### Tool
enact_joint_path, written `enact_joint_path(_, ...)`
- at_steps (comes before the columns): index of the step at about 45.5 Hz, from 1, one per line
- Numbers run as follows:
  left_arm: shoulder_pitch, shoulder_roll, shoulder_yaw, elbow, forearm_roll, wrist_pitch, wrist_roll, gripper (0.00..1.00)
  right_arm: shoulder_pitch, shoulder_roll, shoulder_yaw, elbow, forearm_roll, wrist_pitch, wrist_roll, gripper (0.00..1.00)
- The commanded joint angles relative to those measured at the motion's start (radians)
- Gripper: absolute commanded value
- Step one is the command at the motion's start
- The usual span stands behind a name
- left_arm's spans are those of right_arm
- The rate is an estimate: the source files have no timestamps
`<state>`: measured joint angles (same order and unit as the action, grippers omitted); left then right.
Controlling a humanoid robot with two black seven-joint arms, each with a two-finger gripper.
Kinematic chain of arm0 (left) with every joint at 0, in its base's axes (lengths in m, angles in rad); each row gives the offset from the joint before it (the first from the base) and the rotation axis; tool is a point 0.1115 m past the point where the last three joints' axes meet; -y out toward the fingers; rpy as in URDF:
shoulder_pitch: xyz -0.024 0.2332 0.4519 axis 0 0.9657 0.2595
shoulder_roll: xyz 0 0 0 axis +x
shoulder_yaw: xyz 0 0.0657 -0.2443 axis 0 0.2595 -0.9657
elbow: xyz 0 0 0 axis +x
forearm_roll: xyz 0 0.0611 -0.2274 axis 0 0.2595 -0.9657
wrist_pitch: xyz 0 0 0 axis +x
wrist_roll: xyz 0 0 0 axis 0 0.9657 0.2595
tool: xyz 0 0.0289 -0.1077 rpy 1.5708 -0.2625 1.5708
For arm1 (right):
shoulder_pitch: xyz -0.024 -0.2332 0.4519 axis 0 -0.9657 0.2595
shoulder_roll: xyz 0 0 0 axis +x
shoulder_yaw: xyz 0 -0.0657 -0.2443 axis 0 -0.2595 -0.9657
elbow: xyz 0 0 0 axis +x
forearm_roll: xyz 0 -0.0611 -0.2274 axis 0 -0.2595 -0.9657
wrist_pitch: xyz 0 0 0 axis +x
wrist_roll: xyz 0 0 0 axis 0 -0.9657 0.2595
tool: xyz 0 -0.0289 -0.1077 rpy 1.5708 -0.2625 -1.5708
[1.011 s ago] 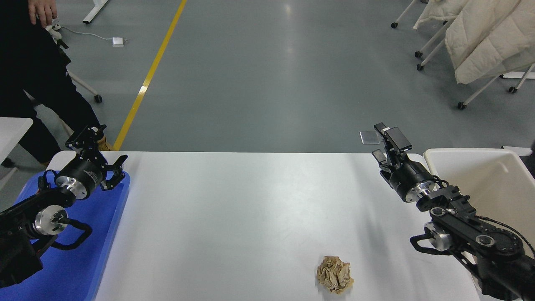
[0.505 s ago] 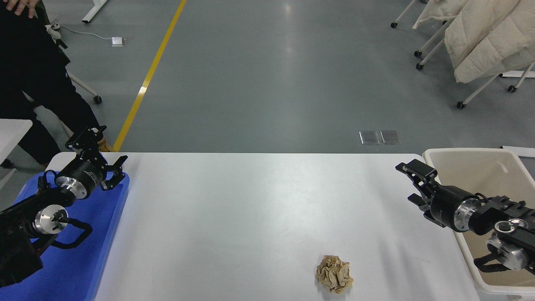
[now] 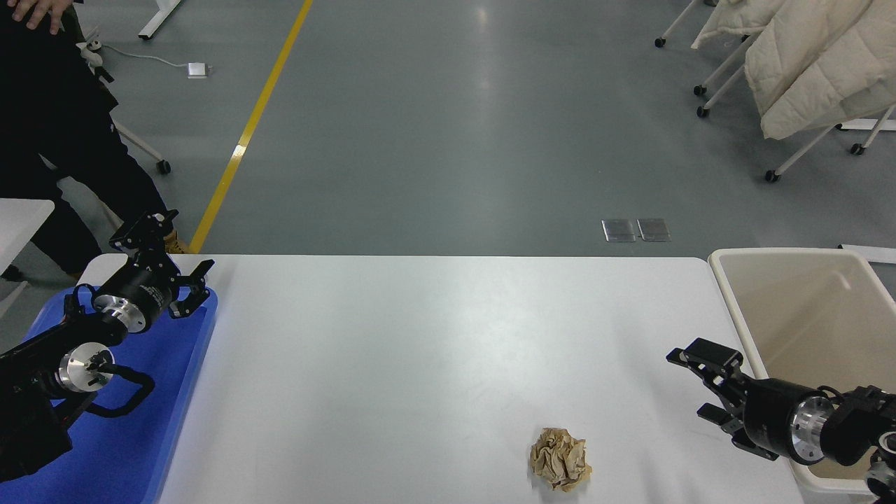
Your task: Clean the table surface
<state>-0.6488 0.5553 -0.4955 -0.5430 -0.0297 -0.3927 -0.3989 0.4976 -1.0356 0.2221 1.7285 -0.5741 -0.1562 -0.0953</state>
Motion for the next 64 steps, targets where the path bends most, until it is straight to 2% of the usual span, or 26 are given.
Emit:
enact_joint_path(1, 0.000, 0.000, 0.000, 0.000, 0.001, 0.000, 0.000, 1.00, 0.047, 0.054, -0.141, 0.017, -0.003, 0.018, -0.006, 1.00)
enact_joint_path(22, 0.000, 0.000, 0.000, 0.000, -0.001, 0.000, 0.000, 1.00, 0.111, 0.229, -0.224, -0.038, 0.011, 0.001, -0.007, 1.00)
enact_joint_path(38, 0.000, 0.000, 0.000, 0.000, 0.001, 0.000, 0.000, 1.00, 0.133, 0.342, -0.233, -0.185, -0.006, -0.002, -0.011, 1.00)
enact_joint_path(64, 0.000, 0.000, 0.000, 0.000, -0.001, 0.000, 0.000, 1.00, 0.180, 0.439, -0.287, -0.263, -0.001, 0.000, -0.040, 1.00)
